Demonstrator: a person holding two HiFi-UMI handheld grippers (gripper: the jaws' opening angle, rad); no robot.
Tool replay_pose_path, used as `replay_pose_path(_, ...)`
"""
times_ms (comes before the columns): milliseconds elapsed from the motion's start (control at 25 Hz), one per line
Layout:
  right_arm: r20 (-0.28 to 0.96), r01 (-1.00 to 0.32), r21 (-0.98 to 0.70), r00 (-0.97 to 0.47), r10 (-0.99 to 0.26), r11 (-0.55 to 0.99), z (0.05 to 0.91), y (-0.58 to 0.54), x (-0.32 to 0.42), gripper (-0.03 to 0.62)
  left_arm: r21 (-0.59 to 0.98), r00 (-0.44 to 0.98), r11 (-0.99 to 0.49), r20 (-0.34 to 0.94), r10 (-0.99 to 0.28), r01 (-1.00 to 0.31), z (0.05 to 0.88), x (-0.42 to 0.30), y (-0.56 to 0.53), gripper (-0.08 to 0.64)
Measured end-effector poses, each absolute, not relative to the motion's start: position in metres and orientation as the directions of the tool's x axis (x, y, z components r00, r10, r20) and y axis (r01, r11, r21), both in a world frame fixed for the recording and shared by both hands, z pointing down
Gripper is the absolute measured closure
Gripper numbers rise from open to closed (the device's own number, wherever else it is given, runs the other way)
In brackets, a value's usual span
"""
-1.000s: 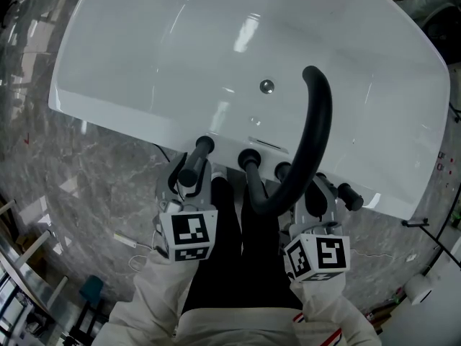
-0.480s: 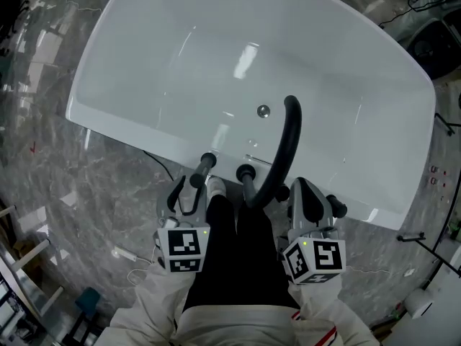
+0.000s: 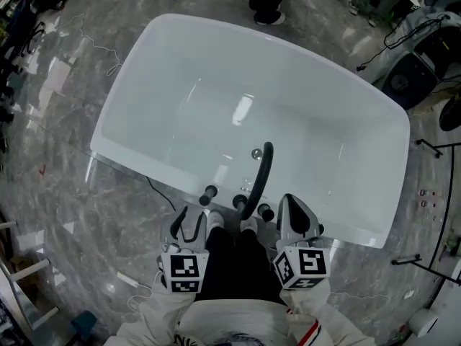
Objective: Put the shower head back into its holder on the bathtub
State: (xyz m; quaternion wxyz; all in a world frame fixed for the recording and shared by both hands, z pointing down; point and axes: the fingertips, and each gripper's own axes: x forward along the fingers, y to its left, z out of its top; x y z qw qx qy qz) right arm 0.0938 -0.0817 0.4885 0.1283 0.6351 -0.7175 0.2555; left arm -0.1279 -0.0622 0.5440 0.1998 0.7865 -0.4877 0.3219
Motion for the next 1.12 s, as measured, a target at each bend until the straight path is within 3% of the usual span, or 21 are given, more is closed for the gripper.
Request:
replay_pose_path(440,0.379,-0.957,-0.242,-0.246,-0.892,0.161,0.364,-0.121,0.07,0.586,-0.024,0.35,-0.44,0.569,-0.744,-0.898,0.415,-0.114,-0.118,0.396)
replay_pose_path(1120,0.23,-0.946,-0.21,-0.292,-0.928,0.246,0.274,-0.129,0.073,0.586,-0.137,0.375,-0.446,0.359,-0.855,-0.884,0.291,-0.08,-0.15,0.5)
